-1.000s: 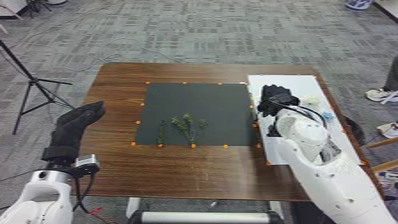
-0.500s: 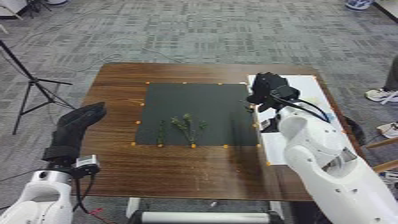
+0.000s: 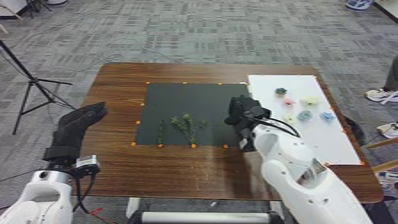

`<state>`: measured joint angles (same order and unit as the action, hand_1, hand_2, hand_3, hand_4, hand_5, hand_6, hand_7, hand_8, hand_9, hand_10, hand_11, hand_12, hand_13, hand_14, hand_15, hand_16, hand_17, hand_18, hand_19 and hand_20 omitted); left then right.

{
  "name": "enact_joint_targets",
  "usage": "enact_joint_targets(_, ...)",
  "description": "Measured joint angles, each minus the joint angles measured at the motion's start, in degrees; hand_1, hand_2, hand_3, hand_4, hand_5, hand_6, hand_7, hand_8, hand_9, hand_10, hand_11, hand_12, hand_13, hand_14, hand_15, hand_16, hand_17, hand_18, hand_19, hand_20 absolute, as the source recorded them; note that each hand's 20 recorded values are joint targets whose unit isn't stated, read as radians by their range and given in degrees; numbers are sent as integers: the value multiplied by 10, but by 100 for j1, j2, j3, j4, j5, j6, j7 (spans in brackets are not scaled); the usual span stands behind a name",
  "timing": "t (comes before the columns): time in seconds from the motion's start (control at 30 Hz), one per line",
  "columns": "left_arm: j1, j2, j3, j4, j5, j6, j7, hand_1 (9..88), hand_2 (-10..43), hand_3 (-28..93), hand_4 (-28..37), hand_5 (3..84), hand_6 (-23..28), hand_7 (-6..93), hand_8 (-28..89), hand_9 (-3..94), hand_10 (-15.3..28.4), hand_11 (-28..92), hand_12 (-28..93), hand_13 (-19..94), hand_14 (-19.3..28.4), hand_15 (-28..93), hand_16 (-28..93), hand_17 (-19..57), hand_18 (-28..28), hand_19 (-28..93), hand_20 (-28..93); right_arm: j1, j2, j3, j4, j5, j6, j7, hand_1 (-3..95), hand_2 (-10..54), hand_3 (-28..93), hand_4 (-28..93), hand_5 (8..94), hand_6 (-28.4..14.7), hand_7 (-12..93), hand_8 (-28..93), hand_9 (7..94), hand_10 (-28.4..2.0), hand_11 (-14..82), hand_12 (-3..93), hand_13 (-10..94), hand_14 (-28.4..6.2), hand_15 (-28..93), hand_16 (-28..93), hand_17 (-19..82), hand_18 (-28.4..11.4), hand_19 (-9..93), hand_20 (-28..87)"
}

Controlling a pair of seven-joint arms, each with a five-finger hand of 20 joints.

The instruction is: Arrange flowers

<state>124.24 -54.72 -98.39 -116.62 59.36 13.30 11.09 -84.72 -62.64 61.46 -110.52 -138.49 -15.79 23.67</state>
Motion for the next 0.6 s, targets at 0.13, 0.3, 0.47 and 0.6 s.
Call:
enact_joint_targets(0.13,22,-1,-26,-6,0,0,0,250,-60,702,-206,465,27,163,-81,456,127,185,105,329,165,132,8,-17,106,4,122,-57,19,86,-21,77,-17,-37,291,31,713,-61,801,-17,366,-13,937,-96,408,253,937,1,763,296,636,-185,932,450)
enact_joint_targets(0.3,39,-6,-34,-7,0,0,0,251,-59,699,-205,465,27,162,-81,456,128,186,106,330,166,131,8,-17,106,5,122,-220,61,468,-187,515,-145,-133,235,67,706,-59,770,-26,320,-66,925,-108,281,239,927,-15,730,322,591,-211,932,443)
enact_joint_targets(0.47,43,-16,-34,-9,0,-3,4,251,-60,699,-205,465,27,163,-80,456,127,186,106,330,165,132,9,-17,106,4,122,-298,134,594,-329,587,-570,-151,219,74,691,-58,740,-30,284,-61,898,-121,195,201,927,-15,726,317,586,-213,932,436)
enact_joint_targets(0.6,48,-17,-34,-12,0,-8,6,250,-60,700,-205,465,26,163,-81,456,127,185,106,331,166,133,9,-17,106,4,122,-378,163,668,-425,601,-888,-146,195,76,687,-54,712,-36,310,-41,867,-133,155,178,930,-14,722,307,589,-211,932,425)
